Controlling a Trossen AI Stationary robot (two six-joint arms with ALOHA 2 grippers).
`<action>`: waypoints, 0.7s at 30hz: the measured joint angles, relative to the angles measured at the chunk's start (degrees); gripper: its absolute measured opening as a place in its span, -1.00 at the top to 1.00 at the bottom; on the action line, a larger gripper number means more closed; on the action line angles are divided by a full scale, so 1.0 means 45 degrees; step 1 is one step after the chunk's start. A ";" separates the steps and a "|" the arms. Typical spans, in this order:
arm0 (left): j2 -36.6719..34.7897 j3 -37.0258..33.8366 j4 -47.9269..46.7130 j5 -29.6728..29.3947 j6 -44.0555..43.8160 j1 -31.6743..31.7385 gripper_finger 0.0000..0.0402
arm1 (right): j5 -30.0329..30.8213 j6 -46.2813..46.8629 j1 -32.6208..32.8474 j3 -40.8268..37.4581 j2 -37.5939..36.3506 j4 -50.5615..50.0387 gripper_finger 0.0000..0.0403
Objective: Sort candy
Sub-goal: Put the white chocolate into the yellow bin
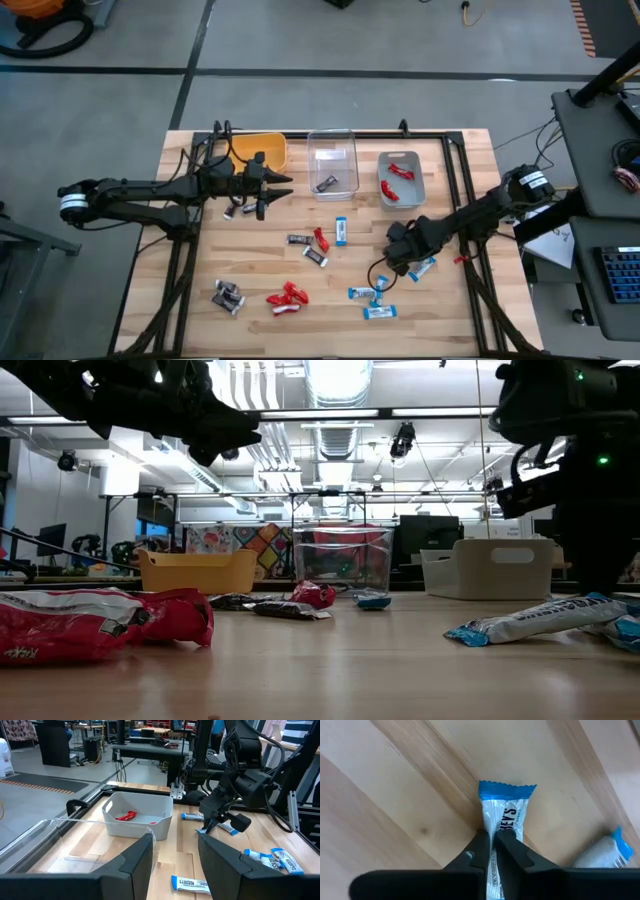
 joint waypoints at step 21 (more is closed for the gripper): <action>0.1589 -0.0024 0.2019 0.1627 0.0784 -0.1389 0.29 | 0.1240 -0.4860 -0.0539 -0.0038 -0.4129 0.6399 0.96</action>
